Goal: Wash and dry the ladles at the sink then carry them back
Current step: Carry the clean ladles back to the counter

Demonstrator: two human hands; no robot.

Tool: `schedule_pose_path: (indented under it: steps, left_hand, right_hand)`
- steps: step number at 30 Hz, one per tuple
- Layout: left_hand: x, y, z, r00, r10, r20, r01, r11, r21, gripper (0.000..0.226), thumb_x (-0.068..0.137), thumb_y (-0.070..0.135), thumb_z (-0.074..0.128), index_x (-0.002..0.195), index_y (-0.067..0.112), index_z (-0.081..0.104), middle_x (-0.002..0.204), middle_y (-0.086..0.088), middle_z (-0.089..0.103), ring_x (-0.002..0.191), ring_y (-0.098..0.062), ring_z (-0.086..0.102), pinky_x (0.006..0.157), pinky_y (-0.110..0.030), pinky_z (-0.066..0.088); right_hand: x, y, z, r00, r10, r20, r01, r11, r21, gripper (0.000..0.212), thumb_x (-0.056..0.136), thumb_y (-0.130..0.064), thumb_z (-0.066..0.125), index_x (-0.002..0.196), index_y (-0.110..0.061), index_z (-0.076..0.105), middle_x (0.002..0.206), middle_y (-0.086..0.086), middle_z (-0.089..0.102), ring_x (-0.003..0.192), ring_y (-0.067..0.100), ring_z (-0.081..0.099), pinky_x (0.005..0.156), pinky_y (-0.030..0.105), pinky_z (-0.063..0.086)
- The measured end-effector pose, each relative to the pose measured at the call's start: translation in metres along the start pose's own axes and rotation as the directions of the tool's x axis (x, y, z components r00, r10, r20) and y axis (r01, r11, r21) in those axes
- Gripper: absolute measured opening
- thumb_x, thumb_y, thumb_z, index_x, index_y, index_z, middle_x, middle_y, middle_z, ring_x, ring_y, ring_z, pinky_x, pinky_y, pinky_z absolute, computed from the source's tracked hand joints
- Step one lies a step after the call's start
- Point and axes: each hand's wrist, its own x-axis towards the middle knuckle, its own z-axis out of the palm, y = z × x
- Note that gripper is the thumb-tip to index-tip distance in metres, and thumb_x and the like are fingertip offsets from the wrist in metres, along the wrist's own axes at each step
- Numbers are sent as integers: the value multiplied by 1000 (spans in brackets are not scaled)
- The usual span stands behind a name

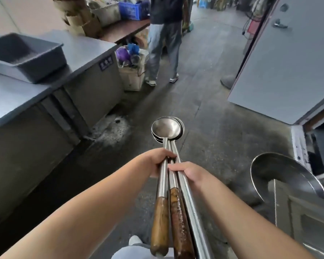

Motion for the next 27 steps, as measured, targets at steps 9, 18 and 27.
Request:
schedule_pose_path:
  steps: [9,18,27]
  left_hand:
    - [-56,-15,-168,986,43,-162,-86,958,-273,25,93,21,55,106,1,62,88,-13,70,71,-27,70,73,-37,57]
    - [-105,-43,-288,947,47,-316,-202,856,-475,40,89,22,58,121,0,64,102,-13,72,85,-28,70,82,-39,56]
    - [-108,-14,-355,906,43,-422,-308,751,-584,28,89,19,59,108,-1,64,91,-17,72,74,-30,71,70,-38,58]
  right_hand:
    - [99,-11,143,978,161,136,-130,968,-213,23,97,-11,49,95,5,66,79,19,72,64,25,72,58,31,59]
    - [160,-12,257,909,352,224,-222,863,-453,24,96,-15,52,99,5,65,78,19,71,65,27,71,60,34,59]
    - [227,-56,313,852,430,299,-189,785,-590,23,95,-14,51,100,3,66,82,19,71,70,27,71,73,39,56]
